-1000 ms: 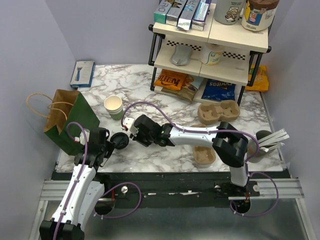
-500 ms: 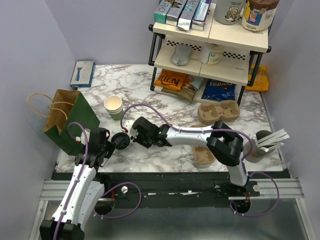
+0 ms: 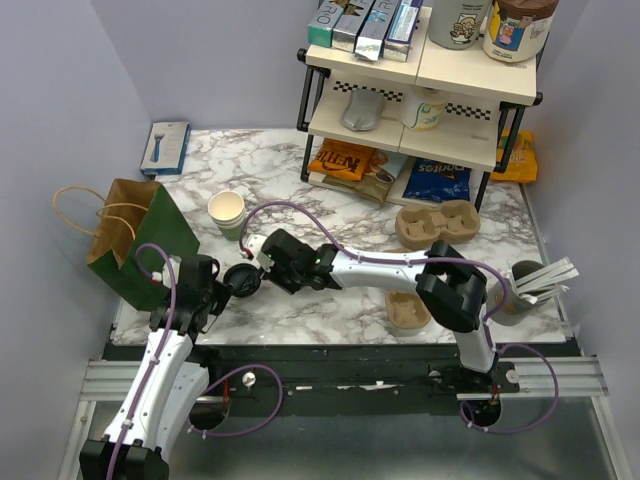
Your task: Pack the takeout coffee
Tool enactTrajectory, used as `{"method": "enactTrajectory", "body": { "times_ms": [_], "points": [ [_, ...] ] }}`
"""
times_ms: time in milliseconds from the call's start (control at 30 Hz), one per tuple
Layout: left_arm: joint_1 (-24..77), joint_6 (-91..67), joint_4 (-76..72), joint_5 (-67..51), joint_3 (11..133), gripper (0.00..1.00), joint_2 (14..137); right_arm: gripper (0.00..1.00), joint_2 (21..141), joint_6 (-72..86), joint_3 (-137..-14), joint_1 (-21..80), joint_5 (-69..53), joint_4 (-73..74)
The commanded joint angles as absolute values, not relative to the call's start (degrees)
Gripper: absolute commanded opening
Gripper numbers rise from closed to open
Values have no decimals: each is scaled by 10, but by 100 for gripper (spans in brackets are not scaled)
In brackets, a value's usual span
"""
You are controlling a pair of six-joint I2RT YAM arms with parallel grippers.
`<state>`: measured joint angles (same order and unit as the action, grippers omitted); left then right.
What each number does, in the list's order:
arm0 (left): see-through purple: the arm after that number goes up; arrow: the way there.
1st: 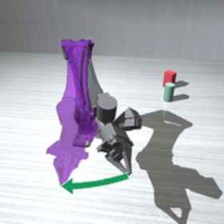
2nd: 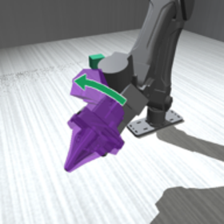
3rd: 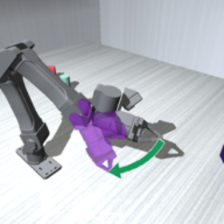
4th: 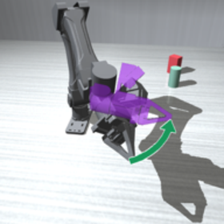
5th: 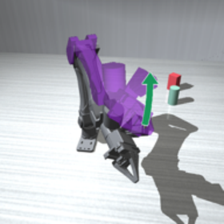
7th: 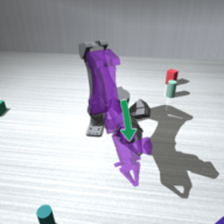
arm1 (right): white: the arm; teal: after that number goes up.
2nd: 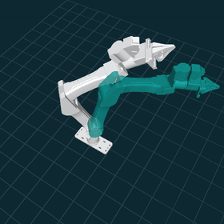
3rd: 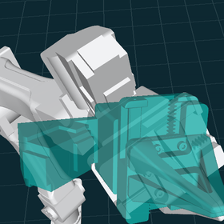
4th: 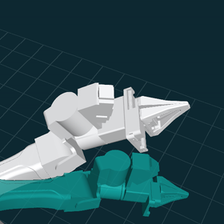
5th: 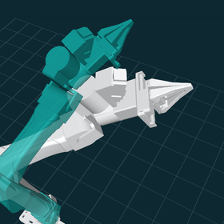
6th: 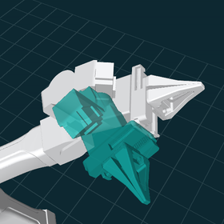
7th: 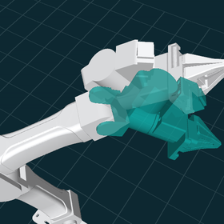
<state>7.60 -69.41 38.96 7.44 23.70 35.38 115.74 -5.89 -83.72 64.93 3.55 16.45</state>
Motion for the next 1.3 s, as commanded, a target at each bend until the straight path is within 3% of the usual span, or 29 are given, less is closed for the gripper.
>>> {"method": "enactTrajectory", "body": {
  "times_ms": [0, 167, 500, 600, 667, 933, 1067, 1267],
  "points": [
    [76, -685, 375, 62, 231, 0, 357, 31, 1172, -49, -858, 652, 32, 196],
    [76, -682, 375, 63, 232, 0, 355, 23, 1176, -48, -865, 652, 47, 204],
    [76, -675, 381, 64, 235, 0, 353, 23, 1187, -45, -869, 651, 45, 212],
    [76, -672, 381, 64, 235, 0, 352, 12, 1185, -38, -872, 652, 41, 212],
    [76, -670, 380, 63, 235, 0, 353, 10, 1180, -34, -875, 652, 31, 211],
    [76, -657, 372, 55, 234, 0, 354, 16, 1169, -19, -882, 651, -1, 221],
    [76, -656, 370, 51, 233, 0, 353, 24, 1184, -17, -896, 652, -27, 236],
    [76, -652, 372, 48, 235, 0, 354, 23, 1194, -18, -906, 652, -33, 247]
  ]
}}
